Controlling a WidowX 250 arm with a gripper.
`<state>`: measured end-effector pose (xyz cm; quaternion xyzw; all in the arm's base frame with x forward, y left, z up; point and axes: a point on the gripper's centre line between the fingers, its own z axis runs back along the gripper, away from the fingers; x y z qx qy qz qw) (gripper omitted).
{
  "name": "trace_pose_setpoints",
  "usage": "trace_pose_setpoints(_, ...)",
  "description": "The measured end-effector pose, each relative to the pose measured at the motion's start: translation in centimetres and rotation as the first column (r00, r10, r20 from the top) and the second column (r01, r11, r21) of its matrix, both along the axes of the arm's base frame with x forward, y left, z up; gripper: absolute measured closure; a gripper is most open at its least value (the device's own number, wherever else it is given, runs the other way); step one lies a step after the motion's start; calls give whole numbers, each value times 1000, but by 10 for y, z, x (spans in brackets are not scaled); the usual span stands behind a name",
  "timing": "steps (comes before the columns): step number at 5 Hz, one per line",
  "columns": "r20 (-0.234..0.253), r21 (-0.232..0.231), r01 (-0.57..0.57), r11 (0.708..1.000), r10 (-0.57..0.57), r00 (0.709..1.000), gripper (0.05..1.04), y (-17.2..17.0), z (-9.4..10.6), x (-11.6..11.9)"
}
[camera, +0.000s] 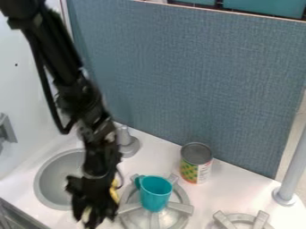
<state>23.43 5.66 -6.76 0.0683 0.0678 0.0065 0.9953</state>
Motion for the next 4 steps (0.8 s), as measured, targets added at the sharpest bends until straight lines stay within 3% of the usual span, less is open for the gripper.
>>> trace_pose_setpoints(1,57,10,92,996,-92,994,600,-40,23,20)
trace_pose_setpoints(2,96,-54,182,982,-177,980,600,-83,37,45)
trace_pose_setpoints(3,112,-72,295,953,-286,952,600,-126,45,66)
trace_pose_setpoints(4,84,-76,391,917,-384,919,600,-165,37,77)
